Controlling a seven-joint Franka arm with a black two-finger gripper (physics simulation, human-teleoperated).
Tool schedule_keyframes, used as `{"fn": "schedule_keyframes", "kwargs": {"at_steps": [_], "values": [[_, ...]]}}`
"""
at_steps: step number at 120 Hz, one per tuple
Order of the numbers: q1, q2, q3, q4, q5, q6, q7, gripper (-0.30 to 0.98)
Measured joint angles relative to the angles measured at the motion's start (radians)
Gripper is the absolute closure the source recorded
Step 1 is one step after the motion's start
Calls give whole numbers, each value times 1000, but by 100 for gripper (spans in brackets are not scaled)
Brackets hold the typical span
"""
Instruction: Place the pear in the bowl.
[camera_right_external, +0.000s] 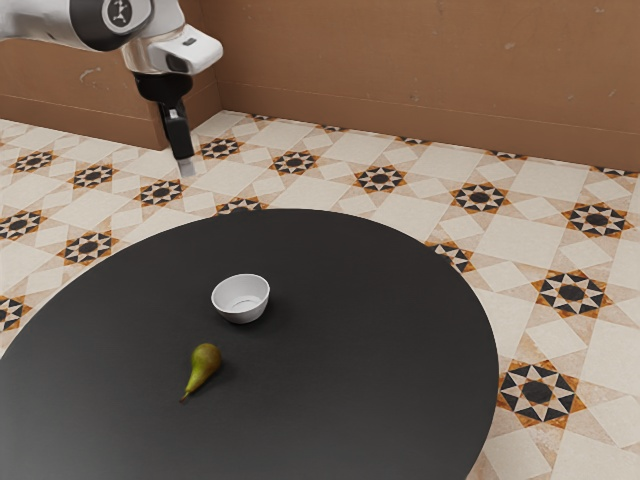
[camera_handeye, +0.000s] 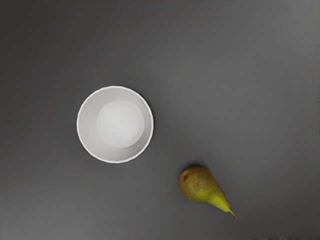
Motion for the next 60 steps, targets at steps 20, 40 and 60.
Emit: {"fn": "schedule_keyframes", "kwargs": {"at_steps": [20,40,60], "values": [[-1,1,0,-1,-4,0,56,0],[8,8,-4,-25,-23,0,97,0],[17,-85,-10,-241,-74,22,62,0]]}}
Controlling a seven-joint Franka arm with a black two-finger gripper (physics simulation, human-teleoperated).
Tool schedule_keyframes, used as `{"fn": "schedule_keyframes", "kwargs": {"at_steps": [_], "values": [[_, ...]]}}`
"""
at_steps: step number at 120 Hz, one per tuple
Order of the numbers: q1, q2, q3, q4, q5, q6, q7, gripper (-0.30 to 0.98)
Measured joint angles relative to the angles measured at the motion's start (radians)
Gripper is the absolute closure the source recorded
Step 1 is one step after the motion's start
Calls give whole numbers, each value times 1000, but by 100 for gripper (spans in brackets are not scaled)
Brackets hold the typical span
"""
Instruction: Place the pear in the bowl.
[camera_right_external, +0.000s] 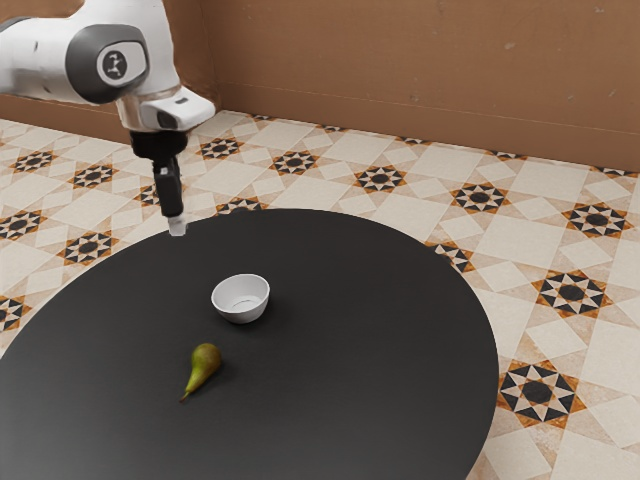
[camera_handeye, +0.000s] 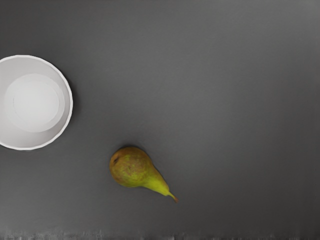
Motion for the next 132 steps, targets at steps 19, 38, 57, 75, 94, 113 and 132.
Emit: {"fn": "schedule_keyframes", "kwargs": {"at_steps": [19,38,57,75,94,113,132], "values": [[47,-98,-32,-258,-8,120,-97,0],[51,-165,-74,-451,25,248,-227,0],[113,-161,-82,-484,37,305,-343,0],[111,-122,-84,-560,40,445,-474,0],[112,-22,-86,-578,24,546,-615,0],[115,71,-87,-559,-11,611,-726,0],[111,143,-88,-532,-43,665,-811,0]]}}
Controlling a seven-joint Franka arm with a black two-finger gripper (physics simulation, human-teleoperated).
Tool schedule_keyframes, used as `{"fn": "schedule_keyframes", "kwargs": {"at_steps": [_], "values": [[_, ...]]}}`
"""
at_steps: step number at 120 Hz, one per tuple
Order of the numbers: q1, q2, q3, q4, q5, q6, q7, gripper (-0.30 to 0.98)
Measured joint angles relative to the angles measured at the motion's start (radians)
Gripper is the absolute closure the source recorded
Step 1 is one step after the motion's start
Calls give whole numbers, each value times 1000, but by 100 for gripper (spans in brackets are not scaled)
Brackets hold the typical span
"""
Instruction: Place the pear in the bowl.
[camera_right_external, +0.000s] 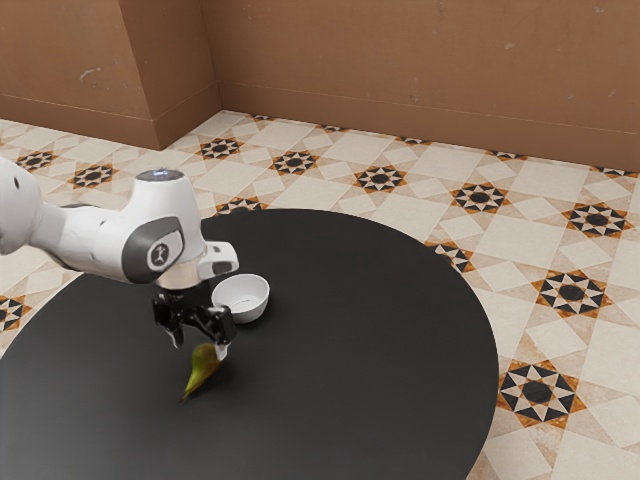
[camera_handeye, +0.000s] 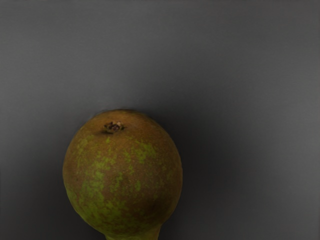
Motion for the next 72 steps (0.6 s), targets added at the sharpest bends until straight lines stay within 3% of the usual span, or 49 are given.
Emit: {"fn": "schedule_keyframes", "kwargs": {"at_steps": [72], "values": [[8,114,1,27,-3,73,-117,0]]}}
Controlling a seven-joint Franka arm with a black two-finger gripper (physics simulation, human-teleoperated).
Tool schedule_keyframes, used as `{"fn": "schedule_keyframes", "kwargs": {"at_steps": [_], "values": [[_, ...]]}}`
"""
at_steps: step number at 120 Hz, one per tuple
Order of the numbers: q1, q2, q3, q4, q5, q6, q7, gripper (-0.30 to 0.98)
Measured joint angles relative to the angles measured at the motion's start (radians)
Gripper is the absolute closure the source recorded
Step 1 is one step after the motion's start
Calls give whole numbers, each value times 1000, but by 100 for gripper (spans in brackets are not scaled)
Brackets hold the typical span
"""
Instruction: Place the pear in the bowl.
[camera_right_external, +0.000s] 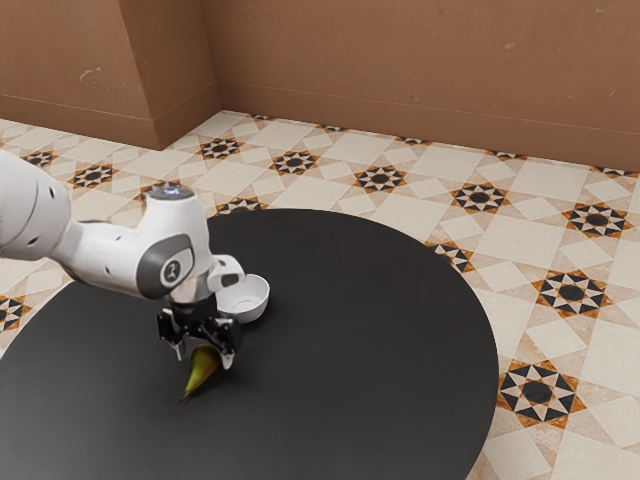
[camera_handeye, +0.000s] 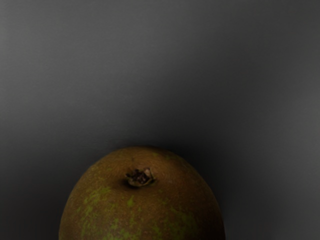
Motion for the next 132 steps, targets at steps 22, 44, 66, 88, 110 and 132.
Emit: {"fn": "schedule_keyframes", "kwargs": {"at_steps": [22,44,66,88,110,132], "values": [[0,12,0,3,-4,8,4,22],[1,9,0,2,-5,15,0,43],[-1,-85,1,-5,9,12,-18,52],[-13,-136,5,94,29,-11,-42,58],[-8,17,8,333,43,-86,-64,65],[14,119,10,438,54,-120,-86,72]]}}
